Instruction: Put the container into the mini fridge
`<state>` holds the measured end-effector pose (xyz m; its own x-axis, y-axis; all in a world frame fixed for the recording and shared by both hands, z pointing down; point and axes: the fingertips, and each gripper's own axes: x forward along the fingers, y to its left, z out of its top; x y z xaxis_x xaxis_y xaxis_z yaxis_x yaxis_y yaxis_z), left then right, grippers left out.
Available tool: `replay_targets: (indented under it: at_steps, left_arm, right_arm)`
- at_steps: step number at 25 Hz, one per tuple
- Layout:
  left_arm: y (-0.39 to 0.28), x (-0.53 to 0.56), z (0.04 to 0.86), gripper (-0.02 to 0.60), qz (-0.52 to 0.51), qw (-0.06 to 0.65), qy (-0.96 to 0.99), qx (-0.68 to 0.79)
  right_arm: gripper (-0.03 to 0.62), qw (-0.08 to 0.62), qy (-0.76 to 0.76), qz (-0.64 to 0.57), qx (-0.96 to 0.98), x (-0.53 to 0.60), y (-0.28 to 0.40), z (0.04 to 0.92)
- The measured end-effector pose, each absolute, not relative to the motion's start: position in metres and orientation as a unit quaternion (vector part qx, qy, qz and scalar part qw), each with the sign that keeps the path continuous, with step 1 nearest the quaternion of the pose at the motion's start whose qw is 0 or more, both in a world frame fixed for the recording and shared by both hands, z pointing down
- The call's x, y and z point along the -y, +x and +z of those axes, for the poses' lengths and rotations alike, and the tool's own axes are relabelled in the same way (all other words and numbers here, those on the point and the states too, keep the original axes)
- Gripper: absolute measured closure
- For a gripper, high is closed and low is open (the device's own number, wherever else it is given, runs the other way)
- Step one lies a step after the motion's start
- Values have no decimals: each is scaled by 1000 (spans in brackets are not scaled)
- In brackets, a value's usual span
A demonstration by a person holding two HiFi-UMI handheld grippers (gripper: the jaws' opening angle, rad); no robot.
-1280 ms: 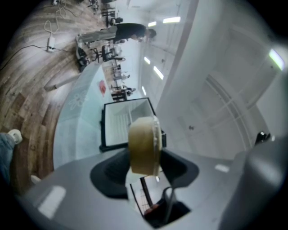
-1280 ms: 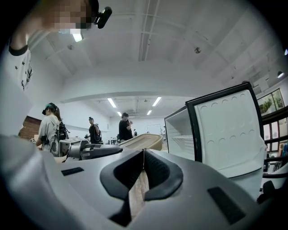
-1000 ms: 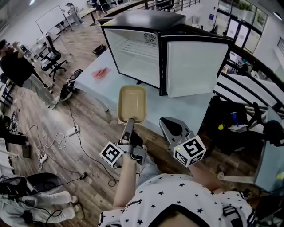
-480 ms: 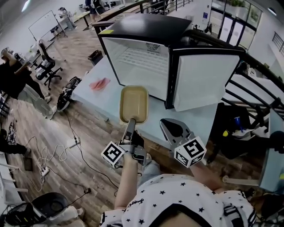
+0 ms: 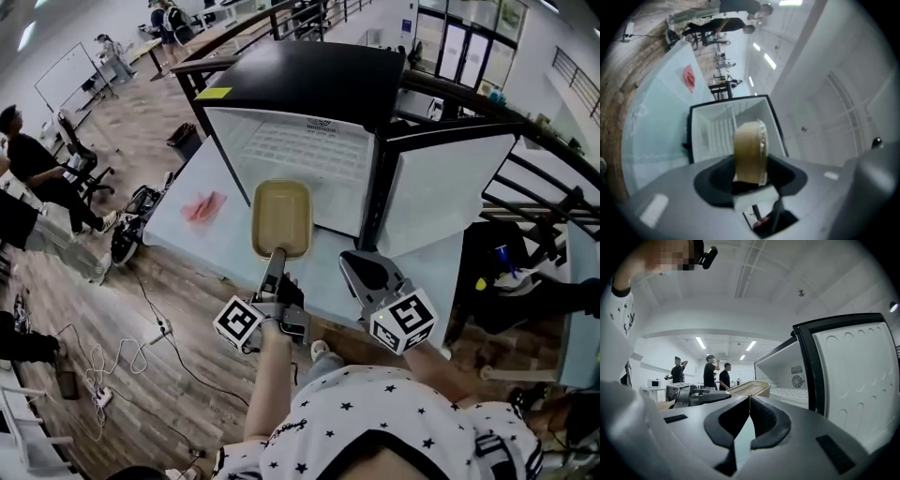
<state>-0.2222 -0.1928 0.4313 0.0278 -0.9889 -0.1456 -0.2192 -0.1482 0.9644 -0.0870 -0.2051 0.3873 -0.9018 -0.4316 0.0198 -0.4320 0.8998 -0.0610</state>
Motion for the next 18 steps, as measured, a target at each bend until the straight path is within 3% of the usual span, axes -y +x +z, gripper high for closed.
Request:
replay_targets:
  at_steps: [18]
  left_arm:
    - [-264,308,432,370,-433,466,620,459]
  right_arm:
    - [572,3,301,31,953,282,-131,394]
